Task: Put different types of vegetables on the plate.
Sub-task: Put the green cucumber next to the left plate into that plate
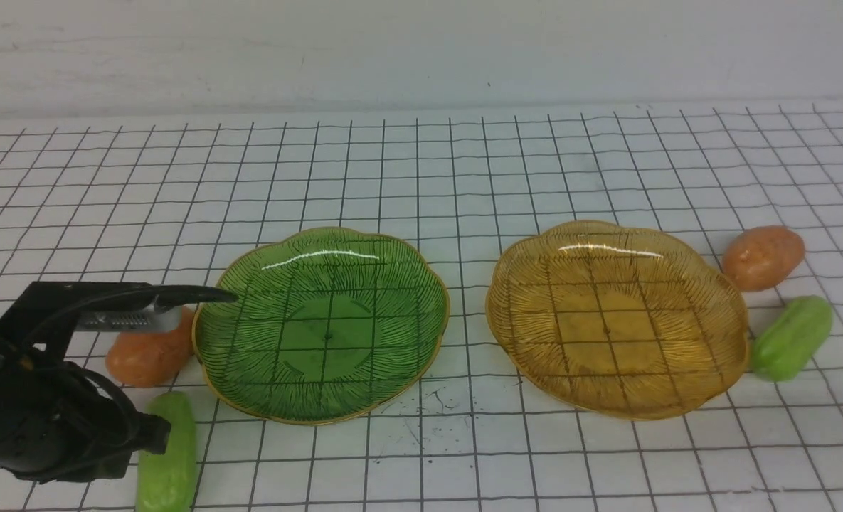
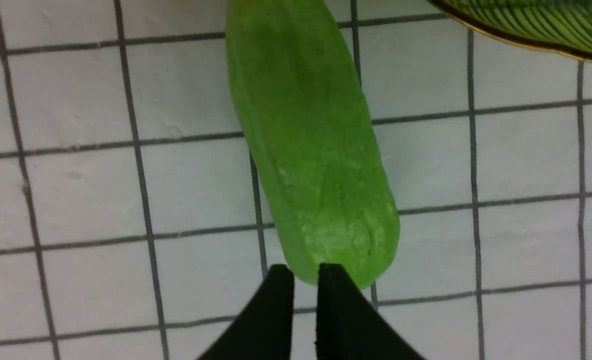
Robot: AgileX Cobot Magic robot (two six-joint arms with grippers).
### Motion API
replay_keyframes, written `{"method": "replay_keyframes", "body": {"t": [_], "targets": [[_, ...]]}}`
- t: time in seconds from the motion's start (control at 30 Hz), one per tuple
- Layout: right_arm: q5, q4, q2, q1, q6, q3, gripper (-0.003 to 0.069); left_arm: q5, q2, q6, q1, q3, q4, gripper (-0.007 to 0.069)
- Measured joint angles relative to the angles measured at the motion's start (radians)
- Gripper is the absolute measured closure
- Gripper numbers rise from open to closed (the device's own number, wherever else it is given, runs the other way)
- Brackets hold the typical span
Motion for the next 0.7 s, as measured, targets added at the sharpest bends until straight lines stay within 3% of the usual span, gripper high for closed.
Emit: {"method": "replay_keyframes", "body": {"t": [0.17,0.27,0.37,0.47,0.57,0.63,0.7], "targets": [[0.27,0.111,0.292,0.0,-0.228,-0.202,0.0674,-0.093,0.039,0.005,0.0,-0.002,-0.04,0.0317],[0.305,0.281,0.412,0.0,-0.377,-0.234,0.0674,-0.148,0.068,0.005,0.0,-0.003,-0.046,0.0127],[0.3,0.43,0.473,0.0,-0.5,-0.234,0.0674,-0.17,0.129,0.005,0.0,-0.003,-0.049,0.0025],[0.28,0.488,0.529,0.0,-0.543,-0.235,0.0674,-0.181,0.206,0.005,0.0,-0.003,-0.052,0.0012],[0.276,0.495,0.577,0.0,-0.55,-0.235,0.0674,-0.182,0.253,0.006,0.0,-0.003,-0.066,0.0046],[0.275,0.495,0.61,0.0,-0.55,-0.236,0.0674,-0.18,0.273,0.006,0.0,-0.005,-0.074,0.0096],[0.275,0.49,0.649,0.0,-0.55,-0.244,0.0674,-0.146,0.286,0.006,0.0,-0.015,-0.086,0.0206]]}}
